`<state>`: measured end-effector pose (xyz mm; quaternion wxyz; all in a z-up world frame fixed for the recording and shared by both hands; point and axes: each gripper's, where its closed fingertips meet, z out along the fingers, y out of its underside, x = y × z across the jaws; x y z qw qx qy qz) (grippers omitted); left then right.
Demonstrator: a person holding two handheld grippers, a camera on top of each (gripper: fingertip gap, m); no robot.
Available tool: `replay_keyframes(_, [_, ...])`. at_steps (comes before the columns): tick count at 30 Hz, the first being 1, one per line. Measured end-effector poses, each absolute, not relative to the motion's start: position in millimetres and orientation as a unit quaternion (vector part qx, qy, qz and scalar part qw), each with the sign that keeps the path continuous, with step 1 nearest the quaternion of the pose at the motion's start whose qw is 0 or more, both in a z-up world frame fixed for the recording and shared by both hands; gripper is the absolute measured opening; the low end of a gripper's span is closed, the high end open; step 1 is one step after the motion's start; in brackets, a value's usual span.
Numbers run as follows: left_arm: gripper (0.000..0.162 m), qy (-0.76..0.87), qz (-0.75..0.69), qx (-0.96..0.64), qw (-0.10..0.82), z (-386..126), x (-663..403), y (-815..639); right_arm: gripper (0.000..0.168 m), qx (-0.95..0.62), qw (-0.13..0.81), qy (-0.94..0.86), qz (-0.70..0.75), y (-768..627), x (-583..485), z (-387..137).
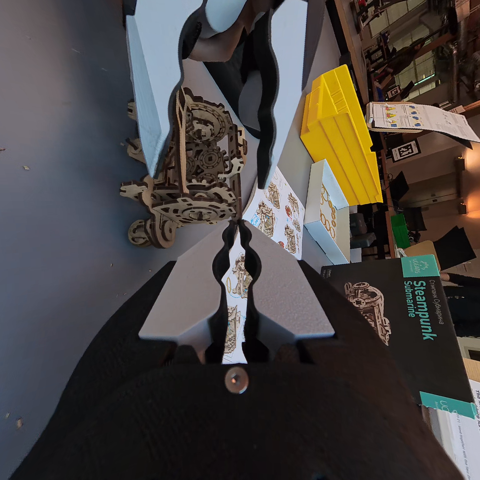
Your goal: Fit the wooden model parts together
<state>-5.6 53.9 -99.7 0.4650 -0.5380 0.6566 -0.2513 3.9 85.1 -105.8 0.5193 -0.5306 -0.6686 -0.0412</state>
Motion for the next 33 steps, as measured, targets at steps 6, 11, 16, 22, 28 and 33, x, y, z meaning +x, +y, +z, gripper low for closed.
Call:
replay_keyframes(6, [0.064, 0.677, -0.232, -0.529, 0.456, -99, -2, 55, 0.003, -0.522, 0.520, -0.674, -0.058, 85, 3, -105])
replay_keyframes(11, [0.064, 0.688, -0.219, -0.537, 0.436, -109, 0, 55, 0.003, -0.514, 0.521, -0.677, -0.072, 84, 3, -104])
replay_keyframes(16, [0.055, 0.692, -0.222, -0.535, 0.430, -109, 1, 52, 0.003, -0.505, 0.522, -0.681, -0.087, 84, 3, -104])
replay_keyframes(22, [0.054, 0.693, -0.218, -0.533, 0.434, -109, 0, 53, 0.003, -0.493, 0.529, -0.683, -0.101, 83, 2, -101])
replay_keyframes(28, [0.055, 0.698, -0.216, -0.526, 0.436, -109, 1, 52, 0.003, -0.486, 0.529, -0.687, -0.108, 81, 3, -102])
replay_keyframes(33, [0.054, 0.705, -0.217, -0.519, 0.433, -110, 0, 50, 0.003, -0.484, 0.529, -0.689, -0.106, 80, 3, -104])
